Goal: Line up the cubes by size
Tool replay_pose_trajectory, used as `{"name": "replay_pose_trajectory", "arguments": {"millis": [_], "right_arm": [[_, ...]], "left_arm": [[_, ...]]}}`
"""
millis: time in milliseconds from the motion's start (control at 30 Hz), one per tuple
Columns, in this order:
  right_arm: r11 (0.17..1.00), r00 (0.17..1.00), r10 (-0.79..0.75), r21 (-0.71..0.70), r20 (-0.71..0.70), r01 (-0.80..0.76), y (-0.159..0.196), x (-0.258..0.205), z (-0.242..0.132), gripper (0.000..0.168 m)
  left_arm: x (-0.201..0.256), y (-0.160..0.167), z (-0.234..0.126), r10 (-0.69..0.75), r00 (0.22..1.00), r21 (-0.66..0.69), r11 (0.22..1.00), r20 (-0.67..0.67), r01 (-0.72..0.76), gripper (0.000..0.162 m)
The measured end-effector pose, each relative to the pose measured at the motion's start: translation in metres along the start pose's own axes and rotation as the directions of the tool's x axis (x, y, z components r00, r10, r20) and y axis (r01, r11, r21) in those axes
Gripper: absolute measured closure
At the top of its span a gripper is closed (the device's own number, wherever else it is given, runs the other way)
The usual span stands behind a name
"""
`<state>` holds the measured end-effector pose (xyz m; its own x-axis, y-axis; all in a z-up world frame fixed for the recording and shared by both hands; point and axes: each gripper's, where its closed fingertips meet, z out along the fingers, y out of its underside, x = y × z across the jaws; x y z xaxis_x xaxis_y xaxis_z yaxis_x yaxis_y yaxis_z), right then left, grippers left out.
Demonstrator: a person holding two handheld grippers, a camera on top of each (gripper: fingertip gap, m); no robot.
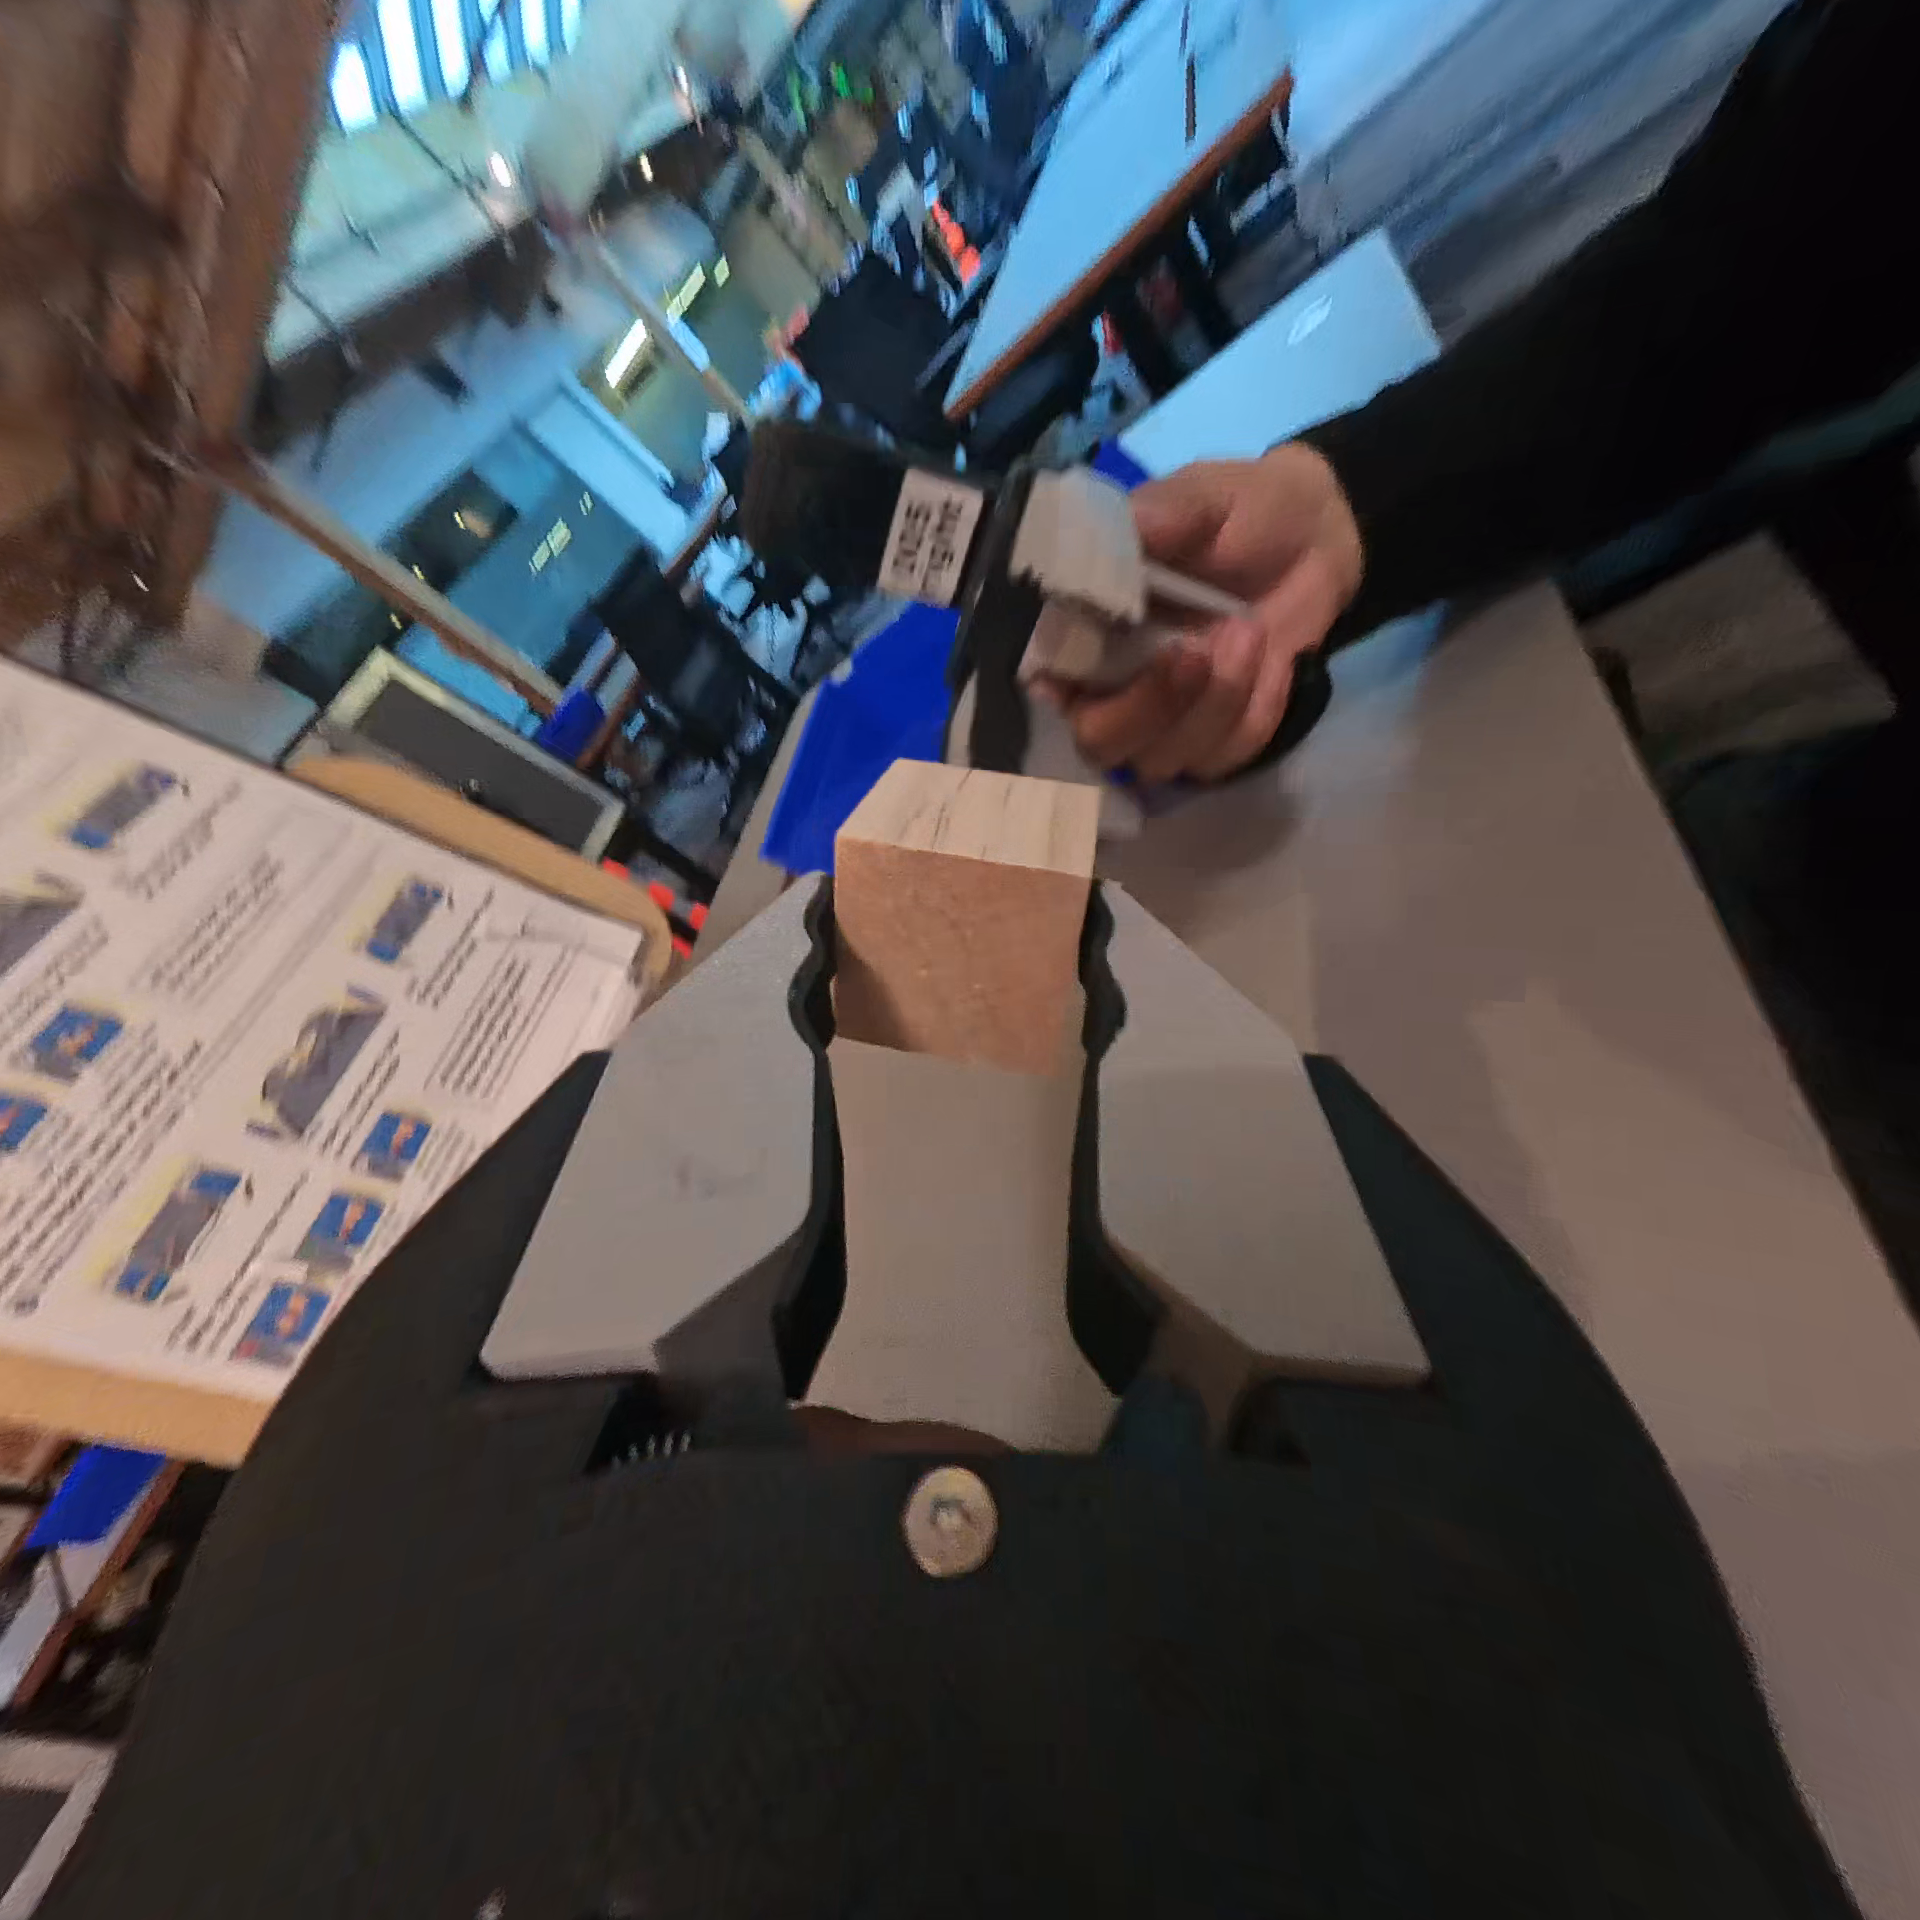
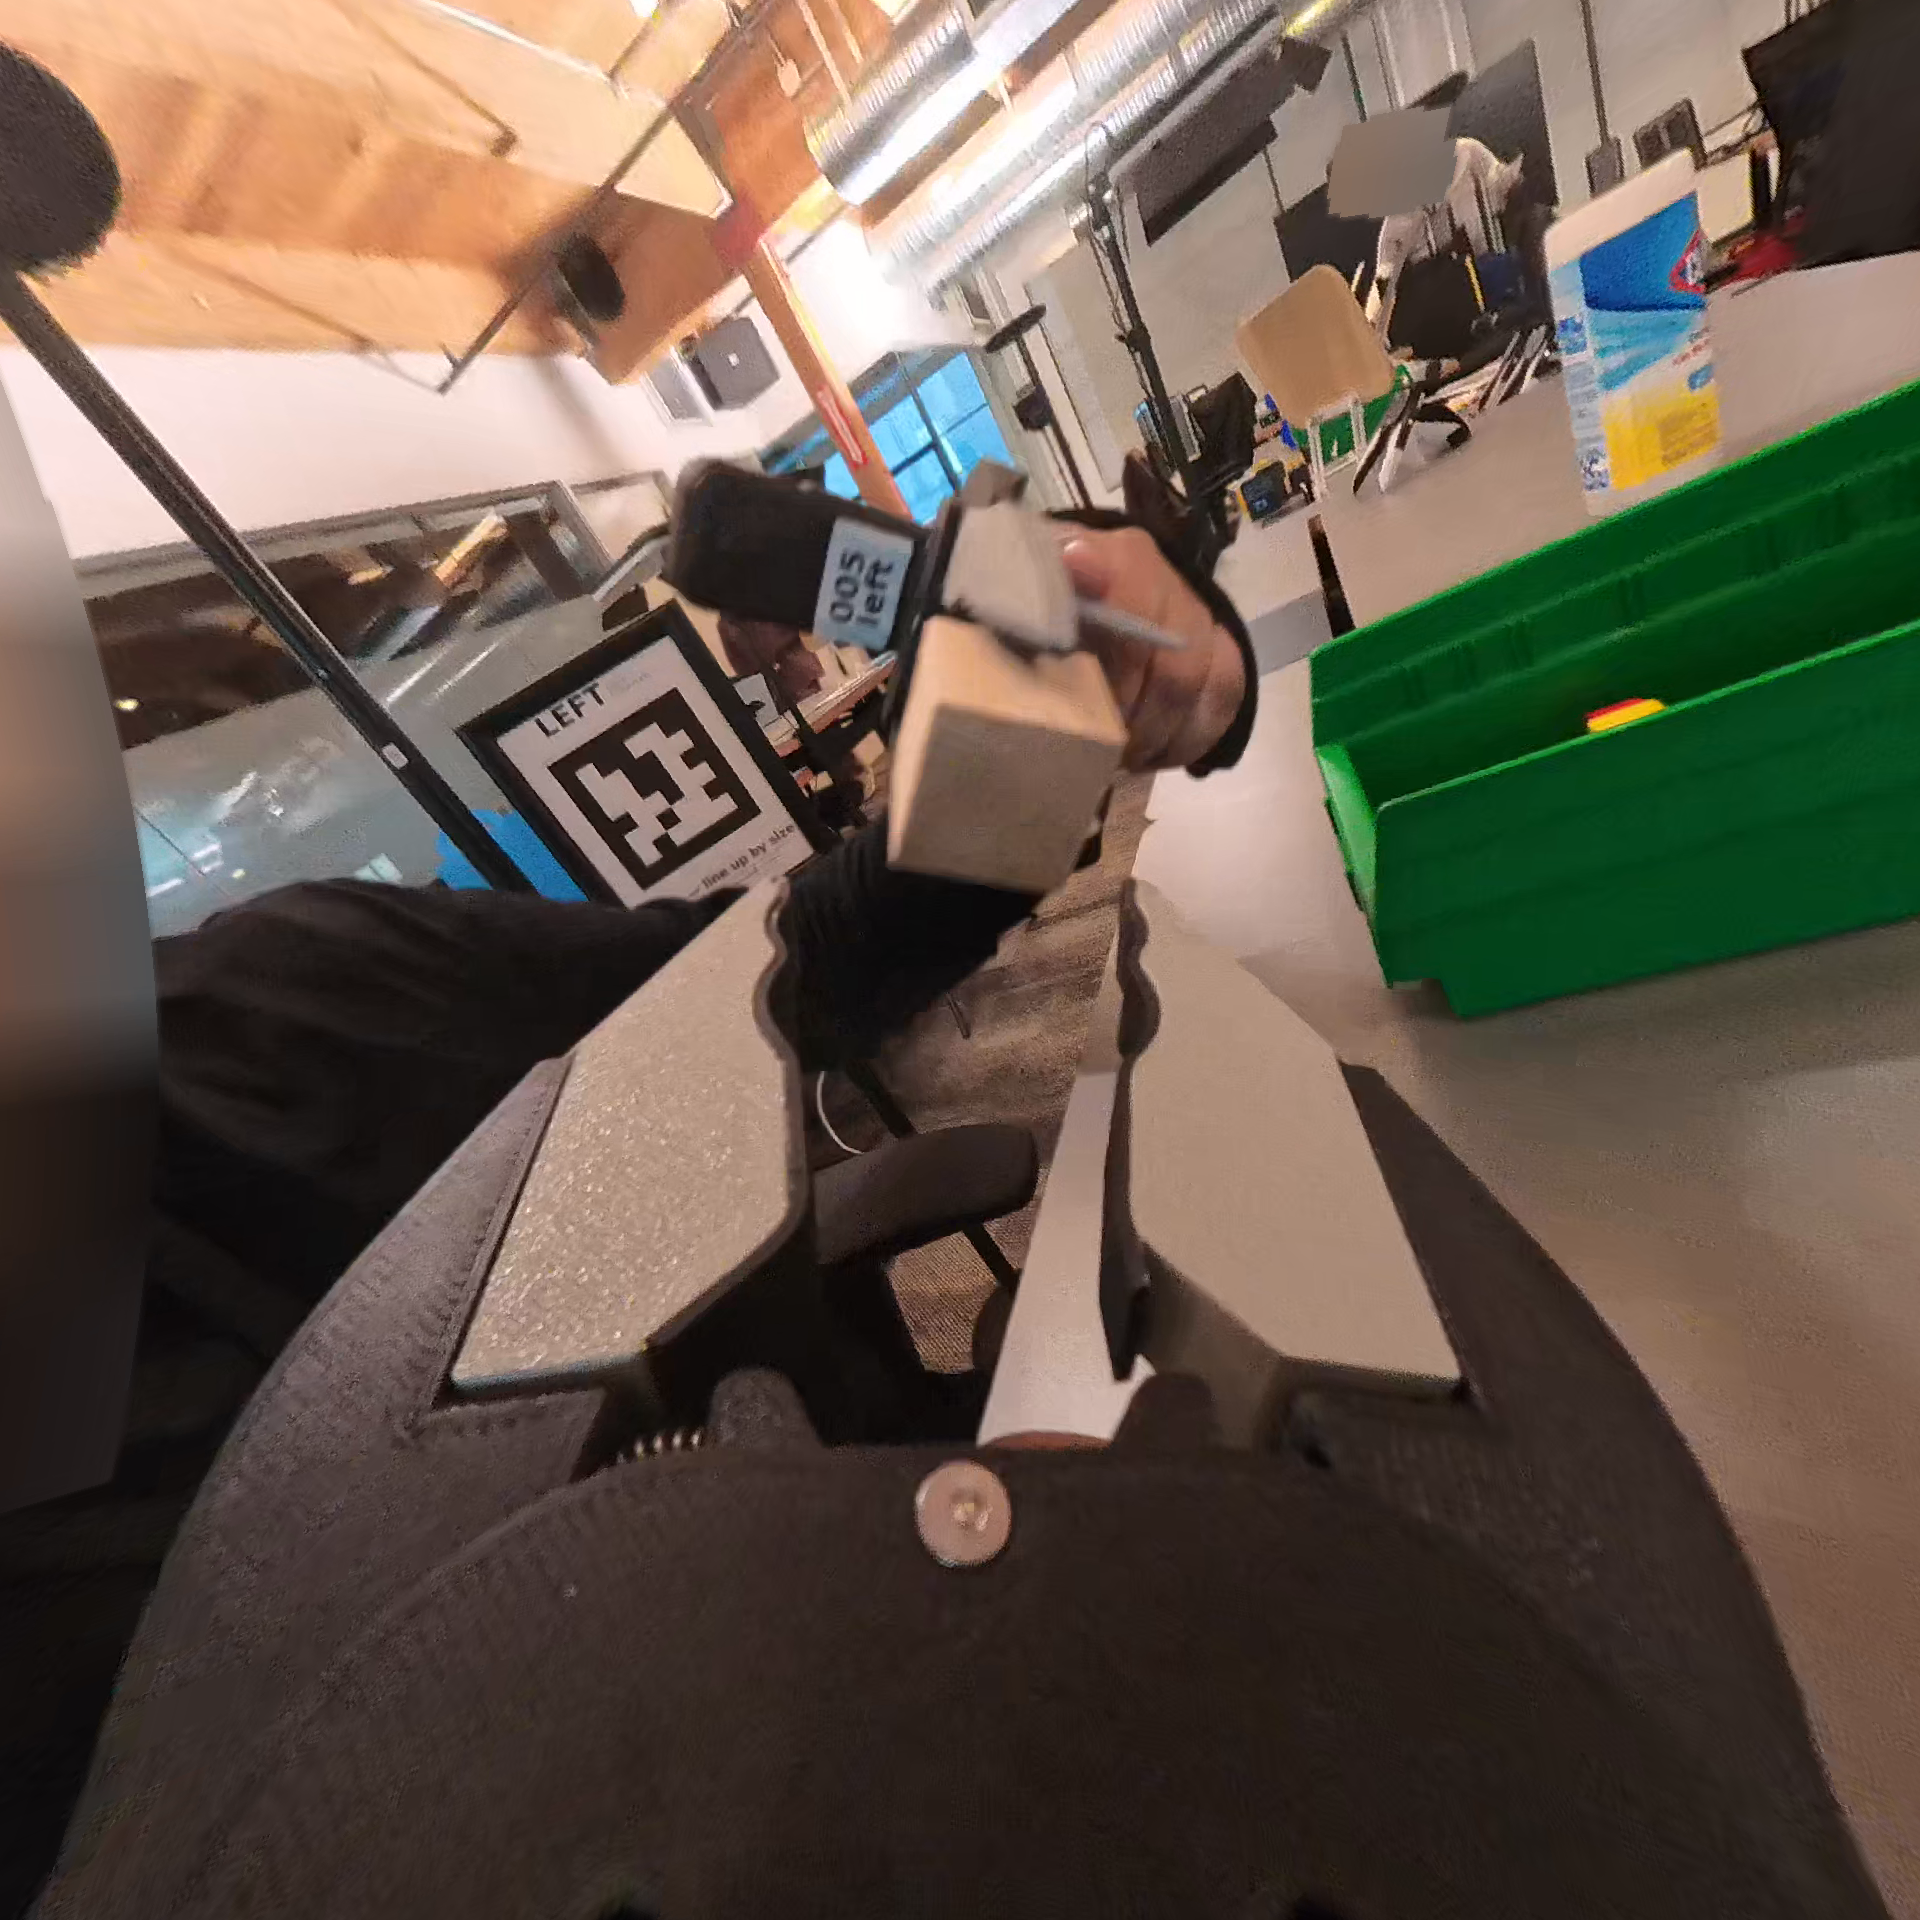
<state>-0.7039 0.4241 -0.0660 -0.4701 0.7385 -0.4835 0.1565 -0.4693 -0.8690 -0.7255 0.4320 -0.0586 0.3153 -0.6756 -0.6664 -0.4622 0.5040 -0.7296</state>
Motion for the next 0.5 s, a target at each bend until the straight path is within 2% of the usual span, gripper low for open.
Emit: {"name": "replay_pose_trajectory", "arguments": {"millis": [133,167,200,367,500], "right_arm": [[0.999,1.000,0.023,-0.028,-0.019,-0.024,0.006,-0.004,0.014,0.087],[0.999,0.998,0.034,-0.023,0.044,-0.033,0.006,-0.014,0.016,0.102],[0.999,0.993,0.045,-0.010,0.112,-0.044,0.005,-0.025,0.016,0.125],[0.995,0.994,0.098,0.004,0.056,-0.098,0.007,-0.017,0.015,0.126],[0.999,0.992,-0.012,-0.053,-0.126,0.005,0.010,-0.008,0.005,0.126]], "left_arm": [[0.017,-0.029,0.016,0.044,0.997,0.085,0.995,0.063,-0.049,0.117],[0.020,-0.031,0.019,0.052,0.996,0.082,0.995,0.070,-0.058,0.117],[0.023,-0.030,0.022,0.058,0.995,0.073,0.995,0.078,-0.064,0.117],[0.026,-0.020,0.025,0.026,0.993,0.030,0.999,0.112,-0.029,0.117],[0.027,0.000,0.026,-0.030,0.982,-0.095,0.994,0.186,0.048,0.116]]}}
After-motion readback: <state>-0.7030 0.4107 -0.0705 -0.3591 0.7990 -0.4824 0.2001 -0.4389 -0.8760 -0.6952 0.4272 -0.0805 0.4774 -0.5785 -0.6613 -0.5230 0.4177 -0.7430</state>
